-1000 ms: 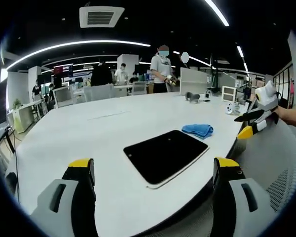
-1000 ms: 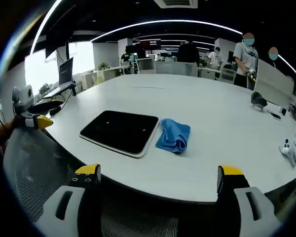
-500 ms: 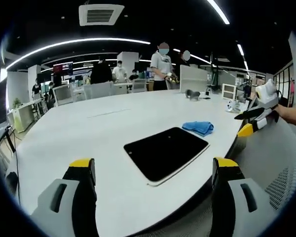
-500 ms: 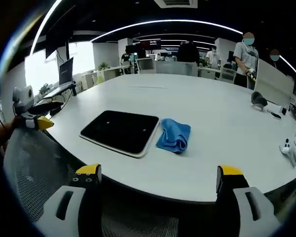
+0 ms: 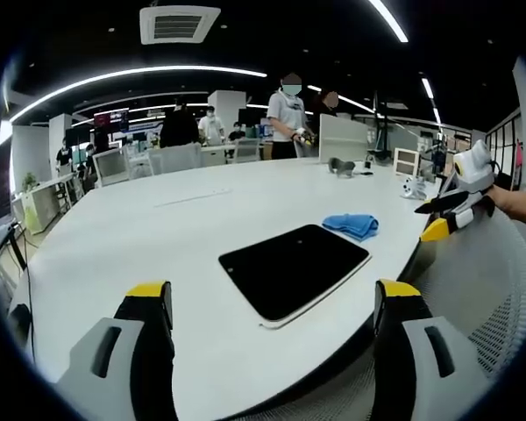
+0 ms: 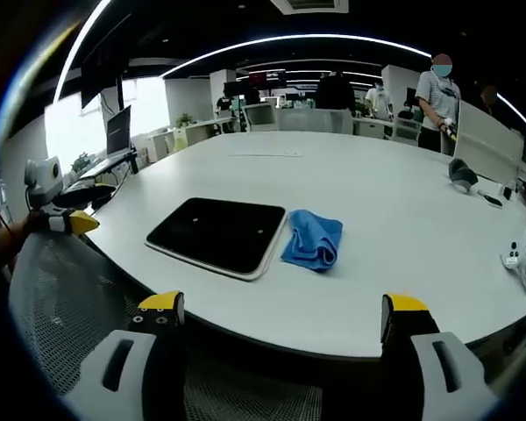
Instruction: Wipe the mirror surface with the cleaning cloth until all visible marks leave the cleaned area.
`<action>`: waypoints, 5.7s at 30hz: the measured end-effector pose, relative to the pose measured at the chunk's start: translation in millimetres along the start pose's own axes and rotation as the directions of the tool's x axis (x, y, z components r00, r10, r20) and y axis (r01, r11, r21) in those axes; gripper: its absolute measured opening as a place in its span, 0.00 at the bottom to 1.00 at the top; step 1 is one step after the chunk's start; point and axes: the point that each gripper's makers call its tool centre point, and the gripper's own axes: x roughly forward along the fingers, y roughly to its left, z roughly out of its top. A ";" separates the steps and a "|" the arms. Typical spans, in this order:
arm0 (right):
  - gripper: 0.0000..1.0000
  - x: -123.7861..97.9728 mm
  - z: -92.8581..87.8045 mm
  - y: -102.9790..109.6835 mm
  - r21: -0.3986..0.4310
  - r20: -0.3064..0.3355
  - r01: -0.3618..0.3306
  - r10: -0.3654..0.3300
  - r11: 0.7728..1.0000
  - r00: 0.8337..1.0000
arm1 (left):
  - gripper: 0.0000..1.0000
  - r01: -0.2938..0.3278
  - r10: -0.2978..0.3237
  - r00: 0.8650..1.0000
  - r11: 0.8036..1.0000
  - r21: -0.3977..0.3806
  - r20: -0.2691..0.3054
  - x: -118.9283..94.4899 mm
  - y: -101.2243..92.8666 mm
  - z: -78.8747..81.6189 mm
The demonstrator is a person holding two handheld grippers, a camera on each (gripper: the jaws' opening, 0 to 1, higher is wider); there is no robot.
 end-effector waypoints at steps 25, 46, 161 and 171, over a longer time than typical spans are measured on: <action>0.93 1.1 -10.0 10.0 -0.008 -0.057 -0.059 0.059 0.998 0.997 | 0.90 0.015 -0.015 1.000 1.000 -0.008 -0.012 0.0 -2.1 -2.1; 0.92 1.4 -12.9 12.6 0.003 -0.070 -0.072 0.072 0.997 0.995 | 0.89 0.017 -0.017 1.000 1.000 -0.007 -0.024 -0.1 -2.5 -4.4; 0.00 141.5 90.9 -14.0 0.014 -0.074 -0.071 0.071 0.997 0.995 | 0.87 0.046 -0.046 0.999 0.999 -0.021 -0.027 -0.2 -5.0 -5.6; 0.00 159.7 76.5 14.4 -0.029 -0.144 -0.122 0.117 0.992 0.983 | 0.87 0.048 -0.048 0.999 0.999 -0.026 -0.017 -0.9 -5.3 -4.0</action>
